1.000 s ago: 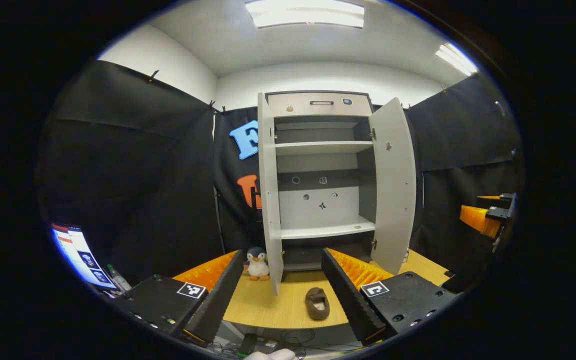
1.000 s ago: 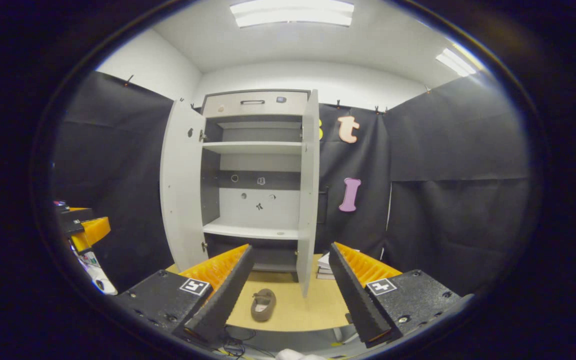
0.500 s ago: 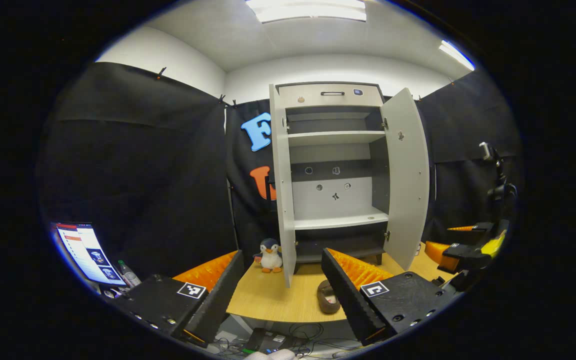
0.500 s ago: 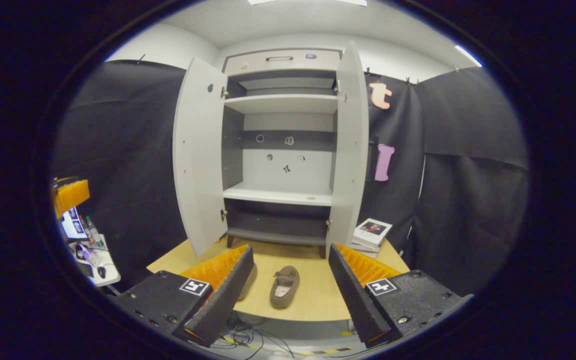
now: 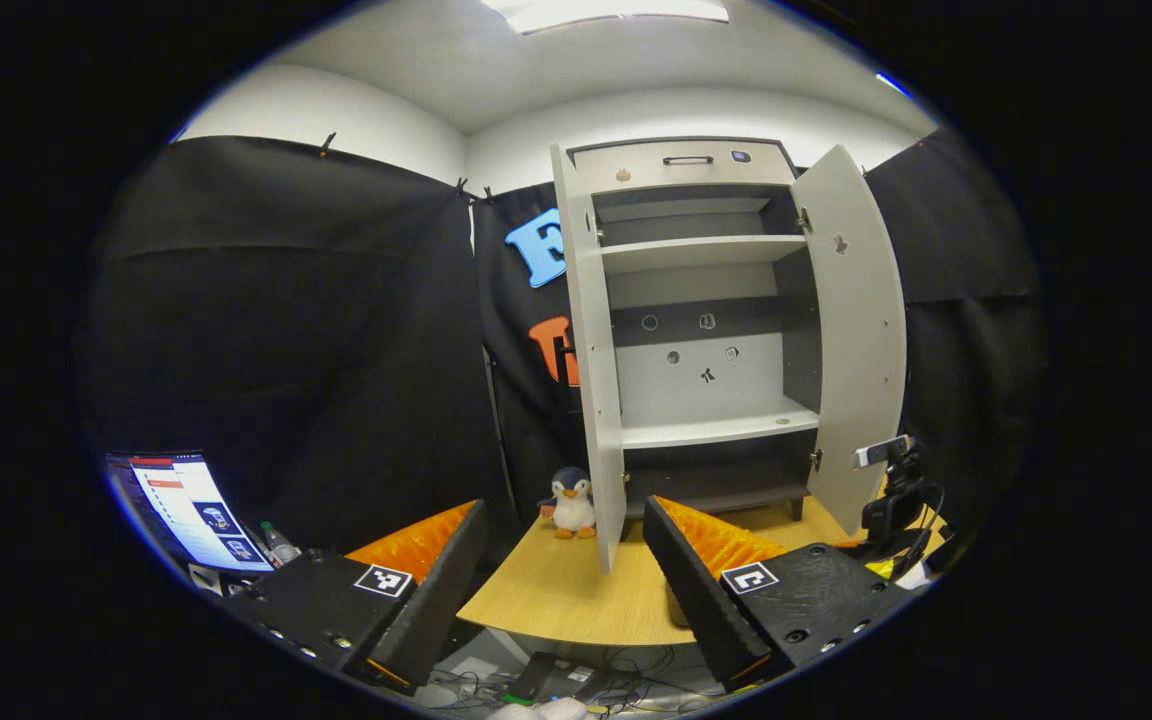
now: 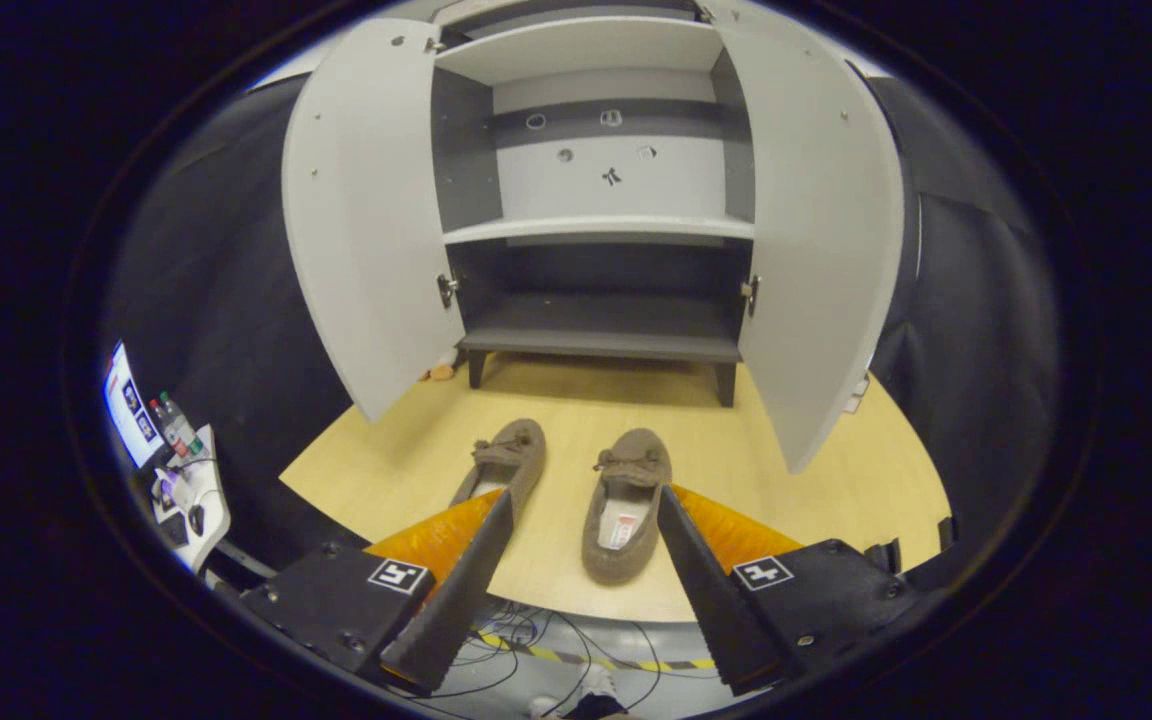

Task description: Grab one shoe with the right hand and put it into the shoe cabinet, grab the other shoe with the left hand and put it into the shoe cabinet; then close the right door with the right hand and the left door with the left hand.

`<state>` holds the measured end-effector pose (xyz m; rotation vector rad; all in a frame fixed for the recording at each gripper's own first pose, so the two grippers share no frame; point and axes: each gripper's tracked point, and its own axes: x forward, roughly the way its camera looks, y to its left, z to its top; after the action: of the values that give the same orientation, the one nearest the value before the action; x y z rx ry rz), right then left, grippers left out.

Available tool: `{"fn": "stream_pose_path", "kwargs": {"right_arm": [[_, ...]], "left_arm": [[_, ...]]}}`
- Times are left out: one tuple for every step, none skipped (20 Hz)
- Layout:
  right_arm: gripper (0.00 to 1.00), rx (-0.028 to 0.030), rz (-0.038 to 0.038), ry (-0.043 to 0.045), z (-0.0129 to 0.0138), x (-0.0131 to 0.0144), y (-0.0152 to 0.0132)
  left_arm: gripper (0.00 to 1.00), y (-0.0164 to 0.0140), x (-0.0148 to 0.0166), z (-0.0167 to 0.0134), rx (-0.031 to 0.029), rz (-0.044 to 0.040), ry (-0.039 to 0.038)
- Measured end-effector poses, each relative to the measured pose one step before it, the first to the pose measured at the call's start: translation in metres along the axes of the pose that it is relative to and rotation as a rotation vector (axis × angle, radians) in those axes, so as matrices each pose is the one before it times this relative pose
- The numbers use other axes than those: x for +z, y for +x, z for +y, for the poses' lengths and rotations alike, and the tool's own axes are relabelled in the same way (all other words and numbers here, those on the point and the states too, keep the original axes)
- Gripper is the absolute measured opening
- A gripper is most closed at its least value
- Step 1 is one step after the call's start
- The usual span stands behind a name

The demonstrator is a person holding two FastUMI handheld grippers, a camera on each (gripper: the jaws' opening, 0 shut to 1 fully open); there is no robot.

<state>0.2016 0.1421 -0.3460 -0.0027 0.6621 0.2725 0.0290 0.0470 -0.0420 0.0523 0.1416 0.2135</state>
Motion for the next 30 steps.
{"fn": "stream_pose_path", "kwargs": {"right_arm": [[0.96,0.00242,0.02142,0.00750,-0.00117,-0.00602,0.01713],[0.95,-0.00382,0.01987,0.00856,-0.00174,-0.00533,0.01708],[0.94,0.00158,0.02344,0.00800,-0.00070,-0.00435,0.01566],[0.93,0.00014,0.01834,0.01188,0.00013,-0.00351,0.01483],[0.93,0.00364,0.03216,0.00941,0.00035,-0.00553,0.01589],[0.93,0.00615,0.02767,0.00815,0.00021,-0.00504,0.01196],[0.92,-0.00308,0.02532,0.00472,-0.00123,-0.00314,0.01112],[0.87,0.00027,0.01738,0.00725,-0.00077,-0.00121,0.01194],[0.93,-0.00208,0.01988,0.01271,-0.00187,-0.00293,0.01157],[0.93,-0.00062,0.00980,0.01700,-0.00172,0.00097,0.01149],[0.93,-0.00699,0.00357,0.01351,-0.00279,0.00040,0.00903],[0.93,0.00199,-0.00263,0.00909,-0.00093,0.00480,0.00831],[0.92,-0.00480,-0.00464,0.00477,-0.00239,0.00558,0.00804],[0.92,-0.00791,-0.00097,0.00266,-0.00258,0.00448,0.00815],[0.87,-0.00296,0.00117,0.00604,-0.00102,0.00319,0.00649],[0.85,-0.00143,0.00216,0.01011,-0.00084,0.00275,0.00882],[0.83,-0.00186,0.00665,0.01171,-0.00083,0.00199,0.00698],[0.80,-0.00240,-0.00033,0.00953,-0.00127,0.00290,0.00574],[0.79,-0.01087,-0.01139,0.00424,-0.00242,0.00354,0.00442],[0.71,-0.01132,-0.00822,-0.00492,-0.00276,0.00376,0.00505],[0.65,-0.01164,-0.00434,-0.00688,-0.00320,0.00071,0.00317],[0.66,-0.01377,-0.00348,-0.00706,-0.00323,0.00042,0.00235],[0.45,0.00271,-0.00804,-0.00517,-0.00049,0.00161,0.00199],[0.45,-0.00288,0.00658,-0.00710,-0.00015,-0.00059,0.00156],[0.27,0.00745,0.00140,-0.00190,0.00222,0.00177,-0.00244],[0.19,0.00482,0.01871,-0.00108,0.00211,0.00060,0.00010],[0.13,0.00916,0.00538,0.01086,0.00088,0.00021,0.00007],[0.12,0.02630,0.01797,0.01560,0.00500,0.00033,-0.00176],[0.11,0.01564,0.00711,0.01201,0.00336,0.00009,-0.00440],[0.10,0.00336,-0.00655,0.00467,0.00085,0.00487,-0.00605]], "left_arm": [[0.96,0.00627,0.00027,-0.00132,0.00773,0.00350,0.00342],[0.96,0.00581,0.00006,-0.00117,0.00631,0.00281,0.00156],[0.96,0.00576,-0.00033,-0.00130,0.00505,0.00478,0.00019],[0.96,0.00550,0.00020,-0.00091,0.00677,0.00636,0.00007],[0.96,0.00615,0.00010,-0.00111,0.00762,0.00741,0.00158],[0.96,0.00566,-0.00006,-0.00099,0.00700,0.00371,0.00562],[0.96,0.00620,0.00093,-0.00192,0.00621,0.00259,0.00736],[0.96,0.00604,0.00076,-0.00253,0.00514,0.00246,0.00618],[0.96,0.00646,0.00163,-0.00318,0.00272,0.00145,0.00352],[0.96,0.00535,0.00073,-0.00300,0.00315,0.00123,0.00160],[0.96,0.00692,-0.00013,-0.00203,0.00326,0.00332,0.00264],[0.96,0.00545,-0.00097,-0.00170,0.00375,0.00537,0.00242],[0.96,0.00498,-0.00055,-0.00213,0.00288,0.00474,0.00154],[0.96,0.00578,-0.00146,-0.00137,0.00202,0.00592,-0.00001],[0.96,0.00529,-0.00172,-0.00151,0.00183,0.00559,-0.00146],[0.96,0.00512,-0.00169,-0.00247,0.00066,0.00925,-0.00482],[0.96,0.00670,-0.00266,-0.00167,-0.00189,0.01076,-0.00689],[0.96,0.00598,-0.00164,-0.00197,-0.00041,0.00736,-0.00538],[0.96,0.00529,0.00046,-0.00218,0.00168,0.00438,-0.00235],[0.96,0.00302,-0.00024,-0.00061,0.00100,0.00215,0.00135],[0.96,0.00280,-0.00051,-0.00053,0.00134,0.00369,0.00218],[0.96,0.00405,0.00068,-0.00255,-0.00166,0.00419,0.00080],[0.96,0.00485,0.00109,-0.00272,-0.00255,0.00365,0.00037],[0.96,0.00339,0.00028,-0.00165,-0.00103,0.00385,-0.00048],[0.96,0.00182,-0.00020,-0.00198,-0.00317,0.00282,-0.00095],[0.96,0.00221,0.00087,-0.00139,-0.00212,0.00137,-0.00228],[0.96,0.00091,0.00111,-0.00071,-0.00251,-0.00009,-0.00204],[0.96,0.00013,0.00132,-0.00064,-0.00240,-0.00186,-0.00255],[0.96,-0.00077,-0.00002,-0.00103,-0.00437,-0.00177,-0.00308],[0.96,0.00010,0.00281,-0.00088,-0.00366,-0.00644,-0.00320]]}}
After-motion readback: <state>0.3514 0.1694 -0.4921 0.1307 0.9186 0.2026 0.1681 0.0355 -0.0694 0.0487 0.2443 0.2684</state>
